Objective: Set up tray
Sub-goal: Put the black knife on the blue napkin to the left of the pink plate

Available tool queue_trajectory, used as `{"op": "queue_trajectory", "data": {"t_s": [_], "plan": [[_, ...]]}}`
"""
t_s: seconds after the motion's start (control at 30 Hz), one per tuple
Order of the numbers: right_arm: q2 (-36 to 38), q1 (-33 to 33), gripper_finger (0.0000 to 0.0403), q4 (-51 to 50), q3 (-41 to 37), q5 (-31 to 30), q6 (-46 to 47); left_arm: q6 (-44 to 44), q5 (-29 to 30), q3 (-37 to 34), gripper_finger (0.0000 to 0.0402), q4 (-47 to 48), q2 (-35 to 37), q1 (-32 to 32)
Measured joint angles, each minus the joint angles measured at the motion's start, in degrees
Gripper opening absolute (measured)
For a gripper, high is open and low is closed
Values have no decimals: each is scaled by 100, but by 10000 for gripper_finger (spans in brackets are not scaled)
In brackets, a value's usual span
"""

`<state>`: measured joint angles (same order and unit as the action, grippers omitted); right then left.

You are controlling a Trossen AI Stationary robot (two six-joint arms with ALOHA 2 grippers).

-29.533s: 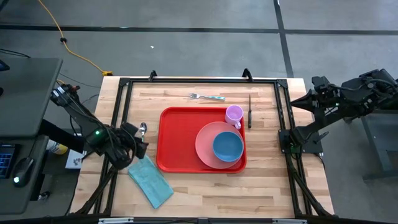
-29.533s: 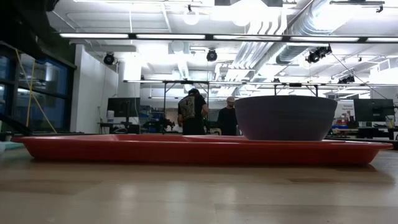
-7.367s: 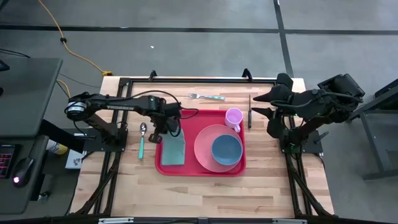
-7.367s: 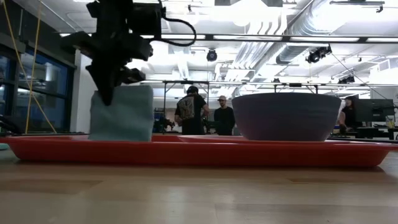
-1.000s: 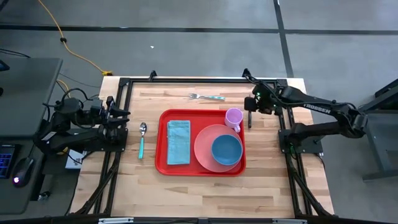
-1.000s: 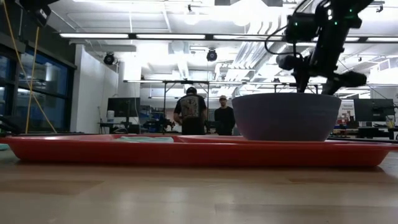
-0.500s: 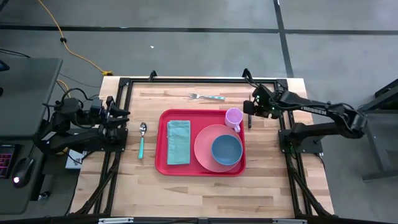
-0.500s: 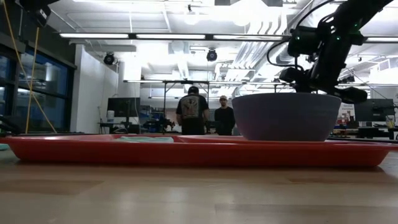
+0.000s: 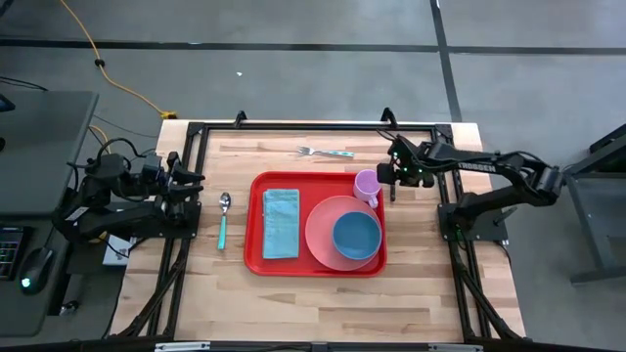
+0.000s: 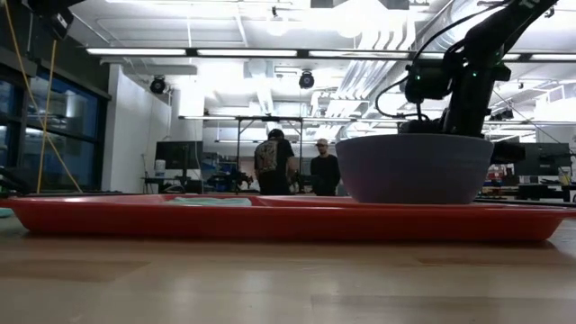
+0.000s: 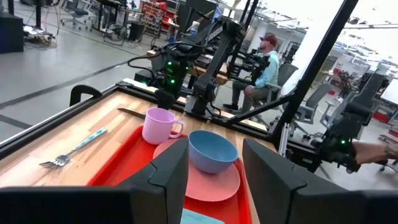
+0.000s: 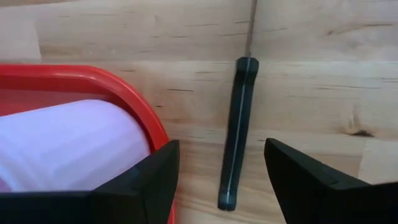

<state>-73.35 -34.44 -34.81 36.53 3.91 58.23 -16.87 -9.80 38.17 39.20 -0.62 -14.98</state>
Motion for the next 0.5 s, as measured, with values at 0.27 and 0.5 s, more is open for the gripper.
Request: {"op": "queue_trajectory", "data": {"t_s": [0.27,0.5], "plan": [[-335,-56,209,-19,2,141,-130,-13,-15,0,182,-2,0,0],[-553,-56,209,85,2,161,-130,-13,-15,-1,182,-2,0,0]]}}
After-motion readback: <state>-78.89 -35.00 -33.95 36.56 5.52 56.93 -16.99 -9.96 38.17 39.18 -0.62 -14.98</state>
